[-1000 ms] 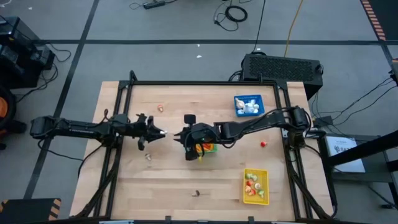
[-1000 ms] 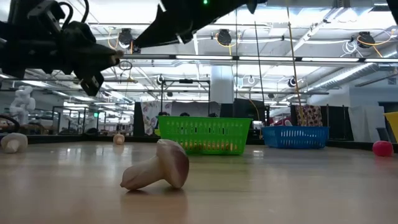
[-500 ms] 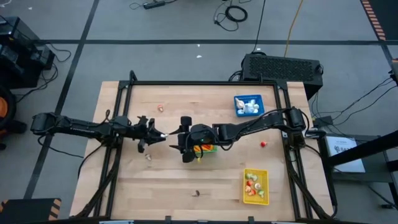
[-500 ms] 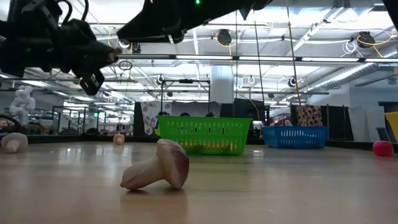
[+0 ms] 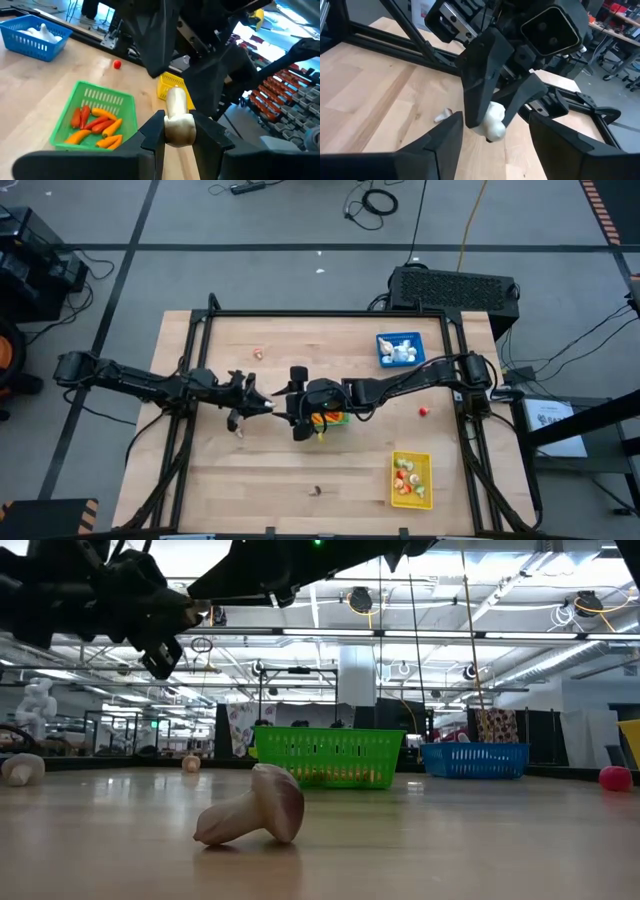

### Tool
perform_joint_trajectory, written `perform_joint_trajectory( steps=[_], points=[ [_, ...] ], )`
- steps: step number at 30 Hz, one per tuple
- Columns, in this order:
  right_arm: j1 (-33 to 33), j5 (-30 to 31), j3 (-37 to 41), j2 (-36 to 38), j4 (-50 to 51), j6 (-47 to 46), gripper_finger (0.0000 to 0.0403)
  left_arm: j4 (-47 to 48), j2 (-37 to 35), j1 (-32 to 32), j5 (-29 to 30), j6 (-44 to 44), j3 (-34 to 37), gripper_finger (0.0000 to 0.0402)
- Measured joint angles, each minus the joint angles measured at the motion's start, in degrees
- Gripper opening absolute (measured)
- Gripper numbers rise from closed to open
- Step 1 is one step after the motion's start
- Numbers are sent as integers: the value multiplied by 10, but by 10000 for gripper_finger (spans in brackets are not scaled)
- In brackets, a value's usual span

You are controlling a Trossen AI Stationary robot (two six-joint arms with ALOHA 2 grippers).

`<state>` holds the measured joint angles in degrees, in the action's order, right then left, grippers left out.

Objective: Sort produce into baskets
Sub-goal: Put the brown mushroom into the yellow bin

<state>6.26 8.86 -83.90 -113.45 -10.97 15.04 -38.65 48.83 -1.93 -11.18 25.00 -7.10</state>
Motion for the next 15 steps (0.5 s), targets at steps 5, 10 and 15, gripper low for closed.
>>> perform_joint_trajectory(
  steps=[5,10,15],
  points=[
    [0,0,0,0,3,-5,192,-1,5,-1,1,0,-5,82],
    [-2,-1,0,0,12,-8,145,-3,5,-1,1,-3,-5,82],
    [-1,-6,0,1,12,-3,84,-16,5,-16,5,-44,-4,91]
  ],
)
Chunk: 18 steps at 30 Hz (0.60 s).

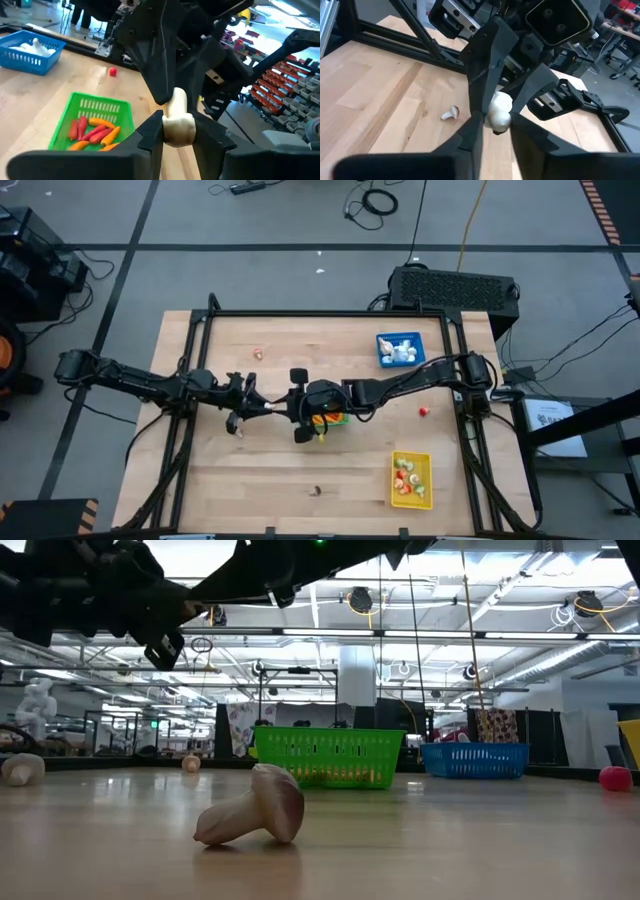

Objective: Sort produce into baskets
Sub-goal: Put the brown mushroom into the yellow bin

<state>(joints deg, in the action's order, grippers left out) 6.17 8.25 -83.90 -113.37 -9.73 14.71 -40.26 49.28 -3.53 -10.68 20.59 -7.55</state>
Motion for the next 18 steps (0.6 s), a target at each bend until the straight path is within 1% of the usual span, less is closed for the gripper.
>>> perform_joint_trajectory(
  steps=[5,7,13,18],
  points=[
    [-1,2,0,0,5,21,24,6,0,-12,34,-5,0,129],
    [-1,3,0,0,5,25,9,8,0,-14,45,-6,0,148],
    [-1,6,0,0,14,18,8,6,0,-28,48,-28,0,200],
    [-1,8,0,7,31,-12,2,5,0,-32,47,-35,0,228]
  ],
)
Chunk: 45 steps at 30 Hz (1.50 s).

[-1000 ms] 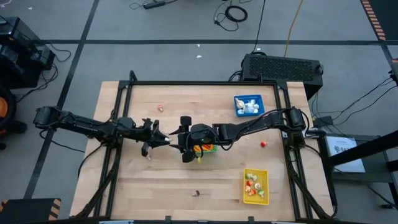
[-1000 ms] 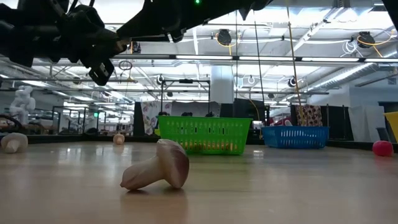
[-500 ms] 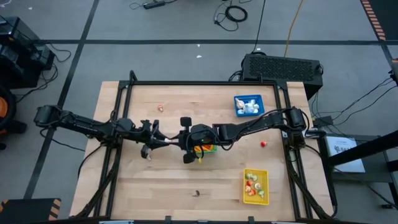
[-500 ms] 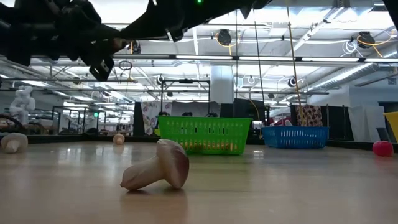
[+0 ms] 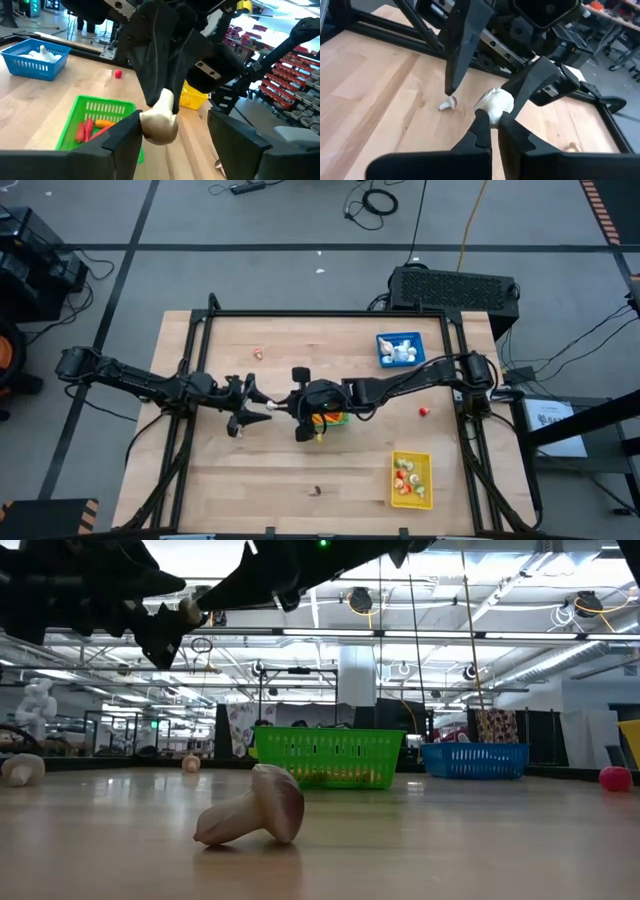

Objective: Sort produce into baskets
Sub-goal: Put the brown mushroom into the yellow bin

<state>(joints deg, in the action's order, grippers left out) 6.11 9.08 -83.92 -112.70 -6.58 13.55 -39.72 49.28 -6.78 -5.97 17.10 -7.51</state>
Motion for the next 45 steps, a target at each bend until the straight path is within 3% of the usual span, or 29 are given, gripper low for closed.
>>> perform_joint_trajectory(
  steps=[9,12,16,22,25,32,37,45],
  points=[
    [5,106,-23,44,69,-26,1,57,-4,2,19,2,0,233],
    [13,101,-45,61,183,-78,0,69,-4,1,20,4,0,233],
    [28,38,-94,70,403,-199,0,83,-5,2,20,4,0,233],
    [70,-178,-121,71,664,-418,0,92,-4,3,30,-7,0,233],
    [111,-245,-121,71,754,-493,0,84,-4,3,42,-11,0,233],
    [227,-260,-121,70,816,-639,0,62,-4,4,50,-52,0,233],
    [291,-227,-121,60,872,-716,0,39,-4,4,56,-75,0,233],
    [303,-179,-88,59,894,-714,0,15,-5,4,60,-75,0,233]
  ],
)
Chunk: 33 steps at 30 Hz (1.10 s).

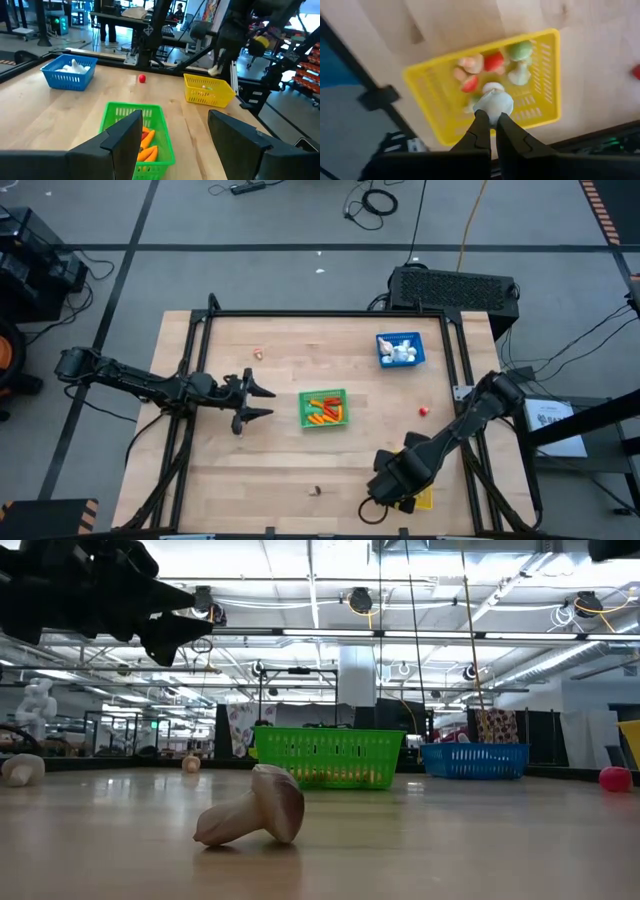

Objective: Sort produce into baskets
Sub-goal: Put the brown mushroom into the yellow bin

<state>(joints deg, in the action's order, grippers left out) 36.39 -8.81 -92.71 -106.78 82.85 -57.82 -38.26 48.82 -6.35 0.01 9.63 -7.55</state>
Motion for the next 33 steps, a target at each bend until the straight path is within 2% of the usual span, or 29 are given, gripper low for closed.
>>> perform_joint_trajectory(
  steps=[6,9,15,26,33],
  points=[
    [-11,-51,73,11,-54,39,0,2,0,0,1,0,0,233],
    [-22,-50,100,22,-79,55,0,2,0,0,1,0,0,233],
    [-35,-48,123,22,-68,62,4,6,0,0,1,1,0,233],
    [-37,-51,124,22,-42,45,95,19,0,-1,3,29,0,233],
    [-38,-83,110,22,-40,53,137,63,0,0,5,36,0,233]
  ],
)
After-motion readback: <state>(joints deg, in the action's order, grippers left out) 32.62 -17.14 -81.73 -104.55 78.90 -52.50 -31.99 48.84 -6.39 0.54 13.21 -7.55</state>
